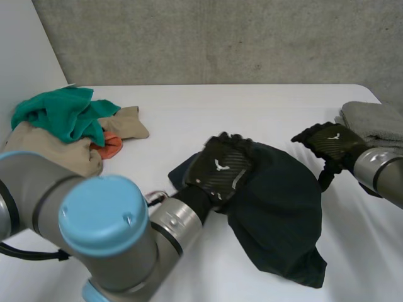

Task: Fold the laundry.

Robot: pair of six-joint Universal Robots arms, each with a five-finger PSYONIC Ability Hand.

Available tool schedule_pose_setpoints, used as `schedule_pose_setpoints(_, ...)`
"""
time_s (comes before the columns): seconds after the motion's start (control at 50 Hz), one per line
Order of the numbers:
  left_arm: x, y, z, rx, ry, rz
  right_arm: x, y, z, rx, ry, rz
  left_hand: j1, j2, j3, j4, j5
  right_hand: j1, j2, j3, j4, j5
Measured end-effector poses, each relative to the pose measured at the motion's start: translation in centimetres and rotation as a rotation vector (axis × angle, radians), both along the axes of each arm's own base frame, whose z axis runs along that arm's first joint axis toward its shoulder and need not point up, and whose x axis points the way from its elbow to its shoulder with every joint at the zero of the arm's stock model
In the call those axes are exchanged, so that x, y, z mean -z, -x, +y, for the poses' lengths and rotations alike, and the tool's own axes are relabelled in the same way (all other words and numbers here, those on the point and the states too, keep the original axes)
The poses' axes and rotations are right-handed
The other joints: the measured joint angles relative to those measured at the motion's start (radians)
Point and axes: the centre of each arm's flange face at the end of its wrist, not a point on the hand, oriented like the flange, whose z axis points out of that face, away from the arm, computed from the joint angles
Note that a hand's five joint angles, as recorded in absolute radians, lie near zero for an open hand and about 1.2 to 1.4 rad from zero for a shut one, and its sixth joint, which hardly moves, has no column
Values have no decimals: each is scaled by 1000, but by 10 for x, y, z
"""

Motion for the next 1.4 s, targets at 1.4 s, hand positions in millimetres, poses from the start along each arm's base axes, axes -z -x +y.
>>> schedule_pose_setpoints(1.4,-58,-62,-119,-267,-11,24,-81,-84,62,-4,146,-162,142,133,142,124,114,93,81,74,78,36)
